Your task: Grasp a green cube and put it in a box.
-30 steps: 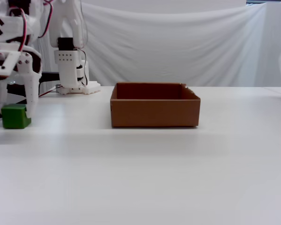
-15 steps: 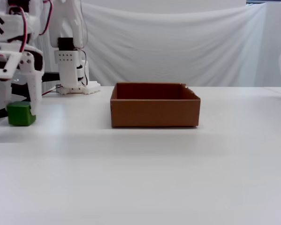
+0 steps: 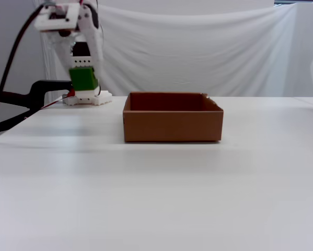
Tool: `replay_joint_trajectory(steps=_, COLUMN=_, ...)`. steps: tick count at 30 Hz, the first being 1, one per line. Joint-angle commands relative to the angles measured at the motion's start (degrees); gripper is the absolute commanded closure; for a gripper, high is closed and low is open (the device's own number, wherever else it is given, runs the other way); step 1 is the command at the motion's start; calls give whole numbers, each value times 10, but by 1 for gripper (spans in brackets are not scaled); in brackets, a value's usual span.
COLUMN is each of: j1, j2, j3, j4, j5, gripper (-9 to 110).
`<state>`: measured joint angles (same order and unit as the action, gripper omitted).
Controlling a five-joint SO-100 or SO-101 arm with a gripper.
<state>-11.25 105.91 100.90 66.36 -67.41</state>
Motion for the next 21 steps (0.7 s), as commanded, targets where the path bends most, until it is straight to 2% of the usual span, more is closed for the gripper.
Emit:
replay_joint_trajectory(steps=1, j1=-67, j2=41, j3=-35, j4=17, j5=39, gripper=89)
replay_joint_trajectory(steps=6, j1=-178, j2=25, j3=-37, j4=22, j5=79, gripper=89)
replay_joint_trajectory(steps=11, j1=-244, j2=-25, j3=-40, j4=15, j5=101, gripper=89)
replay_joint_trajectory(steps=21, j1=-267, j2=-171, j3=-104, j4=-64, j5=102, gripper=89)
